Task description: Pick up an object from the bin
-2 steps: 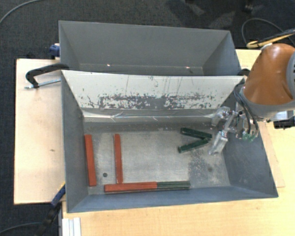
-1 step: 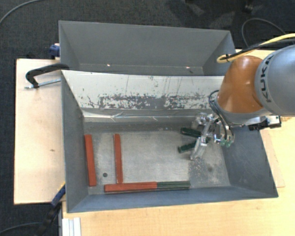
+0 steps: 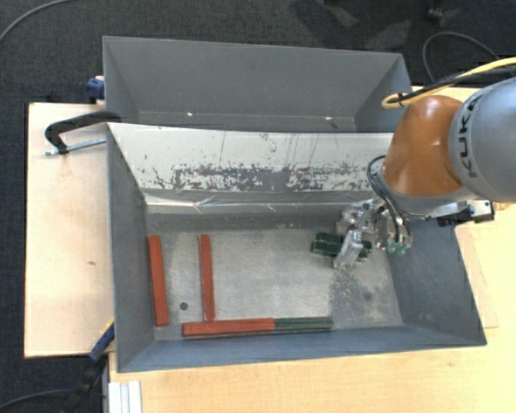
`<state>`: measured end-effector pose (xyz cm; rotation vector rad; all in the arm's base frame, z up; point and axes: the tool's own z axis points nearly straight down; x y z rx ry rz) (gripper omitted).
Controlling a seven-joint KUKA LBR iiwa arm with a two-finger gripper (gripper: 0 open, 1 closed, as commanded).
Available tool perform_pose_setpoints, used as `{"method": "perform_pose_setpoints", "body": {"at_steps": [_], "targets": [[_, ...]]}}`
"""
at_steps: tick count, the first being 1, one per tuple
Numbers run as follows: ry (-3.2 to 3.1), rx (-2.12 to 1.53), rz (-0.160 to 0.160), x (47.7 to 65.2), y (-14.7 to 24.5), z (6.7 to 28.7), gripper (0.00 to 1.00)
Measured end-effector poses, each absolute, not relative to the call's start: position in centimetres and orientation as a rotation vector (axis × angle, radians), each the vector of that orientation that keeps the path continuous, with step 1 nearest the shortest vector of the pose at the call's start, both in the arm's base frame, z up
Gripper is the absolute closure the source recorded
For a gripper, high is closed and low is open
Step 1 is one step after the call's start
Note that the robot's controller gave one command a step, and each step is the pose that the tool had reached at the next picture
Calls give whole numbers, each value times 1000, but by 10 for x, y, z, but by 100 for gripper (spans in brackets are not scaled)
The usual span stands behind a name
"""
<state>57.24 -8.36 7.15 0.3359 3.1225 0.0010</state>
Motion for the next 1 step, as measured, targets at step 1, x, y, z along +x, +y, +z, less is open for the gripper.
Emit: {"method": "perform_pose_setpoints", "body": {"at_steps": [1], "targets": [[3087,488,1,585,-83,272,100]]}}
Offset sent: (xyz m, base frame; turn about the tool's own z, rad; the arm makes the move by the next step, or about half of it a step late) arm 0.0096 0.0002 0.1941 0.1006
